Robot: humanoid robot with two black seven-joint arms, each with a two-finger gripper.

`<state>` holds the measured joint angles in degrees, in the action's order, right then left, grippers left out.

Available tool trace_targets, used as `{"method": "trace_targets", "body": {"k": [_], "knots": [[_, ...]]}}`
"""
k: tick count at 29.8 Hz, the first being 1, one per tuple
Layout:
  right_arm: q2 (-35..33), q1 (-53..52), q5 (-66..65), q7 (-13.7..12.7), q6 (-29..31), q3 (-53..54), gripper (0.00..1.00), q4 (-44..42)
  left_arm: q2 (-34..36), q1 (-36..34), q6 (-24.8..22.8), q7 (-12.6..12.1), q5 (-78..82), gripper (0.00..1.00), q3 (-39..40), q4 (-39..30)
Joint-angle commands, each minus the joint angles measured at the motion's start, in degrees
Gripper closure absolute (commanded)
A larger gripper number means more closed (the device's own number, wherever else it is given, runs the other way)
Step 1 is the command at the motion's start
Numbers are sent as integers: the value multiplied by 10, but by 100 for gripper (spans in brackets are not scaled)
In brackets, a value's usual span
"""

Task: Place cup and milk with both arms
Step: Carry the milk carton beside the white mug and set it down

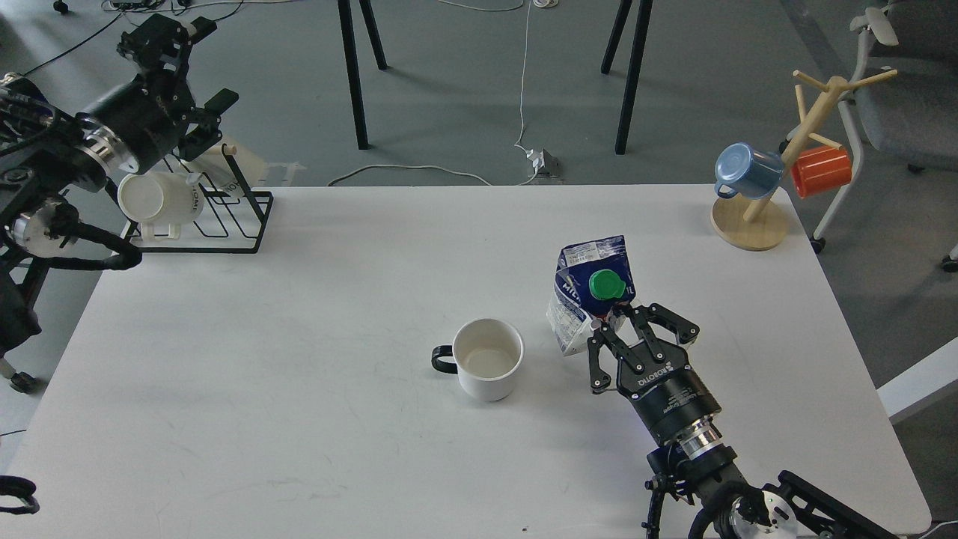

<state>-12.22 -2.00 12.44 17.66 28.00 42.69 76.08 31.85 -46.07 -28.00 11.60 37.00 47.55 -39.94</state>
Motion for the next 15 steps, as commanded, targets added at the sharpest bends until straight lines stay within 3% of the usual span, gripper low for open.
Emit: {"method": "trace_targets", "body": {"k": [1,15], "knots": [[30,2,-12,-3,0,-6,69,-29,-4,-2,0,-1,0,1,0,-1],[65,1,-14,-3,0,-18,62,-52,1,-1,0,1,0,1,-14,0]]}}
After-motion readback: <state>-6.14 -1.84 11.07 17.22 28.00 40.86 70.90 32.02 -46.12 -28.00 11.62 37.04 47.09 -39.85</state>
